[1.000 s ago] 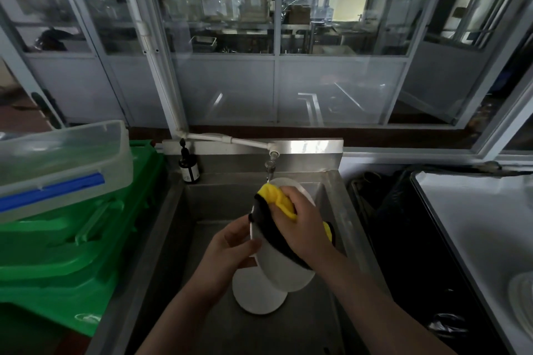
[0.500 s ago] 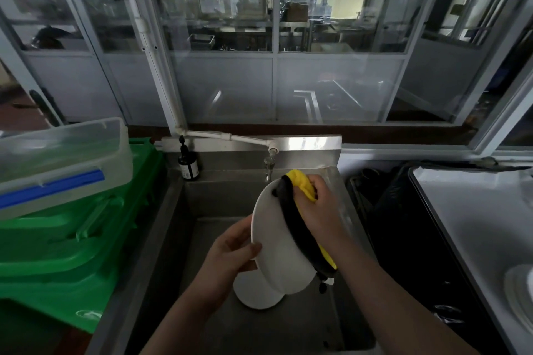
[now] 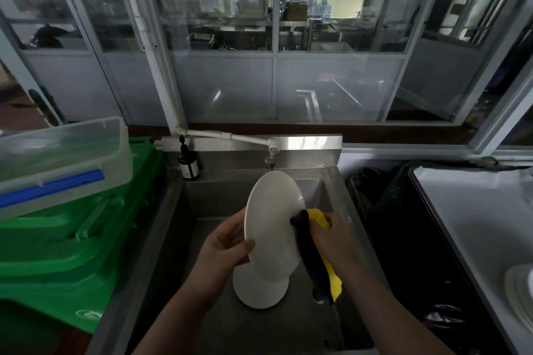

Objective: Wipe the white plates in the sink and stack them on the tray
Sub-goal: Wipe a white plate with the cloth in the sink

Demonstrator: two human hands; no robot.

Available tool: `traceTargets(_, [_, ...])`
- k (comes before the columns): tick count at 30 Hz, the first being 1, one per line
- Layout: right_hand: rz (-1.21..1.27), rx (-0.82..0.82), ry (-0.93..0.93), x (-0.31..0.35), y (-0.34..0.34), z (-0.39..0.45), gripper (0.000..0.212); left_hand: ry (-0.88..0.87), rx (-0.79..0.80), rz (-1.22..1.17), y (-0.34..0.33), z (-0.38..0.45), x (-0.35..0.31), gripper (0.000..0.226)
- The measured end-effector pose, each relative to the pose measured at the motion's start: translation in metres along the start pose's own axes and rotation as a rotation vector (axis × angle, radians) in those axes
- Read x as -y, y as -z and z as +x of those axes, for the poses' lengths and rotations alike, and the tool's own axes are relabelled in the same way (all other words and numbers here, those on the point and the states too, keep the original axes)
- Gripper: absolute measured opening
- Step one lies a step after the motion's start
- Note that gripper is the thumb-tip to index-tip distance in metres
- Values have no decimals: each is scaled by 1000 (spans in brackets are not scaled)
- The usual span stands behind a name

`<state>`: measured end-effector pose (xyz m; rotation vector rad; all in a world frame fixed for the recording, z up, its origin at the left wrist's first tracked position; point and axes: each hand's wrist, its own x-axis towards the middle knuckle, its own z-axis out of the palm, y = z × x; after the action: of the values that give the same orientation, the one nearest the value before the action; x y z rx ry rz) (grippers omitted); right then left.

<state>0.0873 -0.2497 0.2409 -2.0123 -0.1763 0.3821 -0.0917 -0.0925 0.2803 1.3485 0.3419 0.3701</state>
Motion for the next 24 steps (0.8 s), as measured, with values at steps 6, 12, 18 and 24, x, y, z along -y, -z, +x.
traceTargets(6, [-3, 22, -40, -13, -1, -20, 32, 1, -6, 19, -1, 3, -4, 53])
traceTargets(12, [43, -8, -22, -2, -2, -13, 30, 17, 9, 19, -7, 6, -3, 53])
traceTargets(18, [11, -16, 73, 29, -3, -1, 22, 10, 37, 9, -7, 10, -8, 52])
traceTargets(24, [-21, -31, 218, 57, -5, -1, 22, 28, 64, -5, -9, 11, -9, 52])
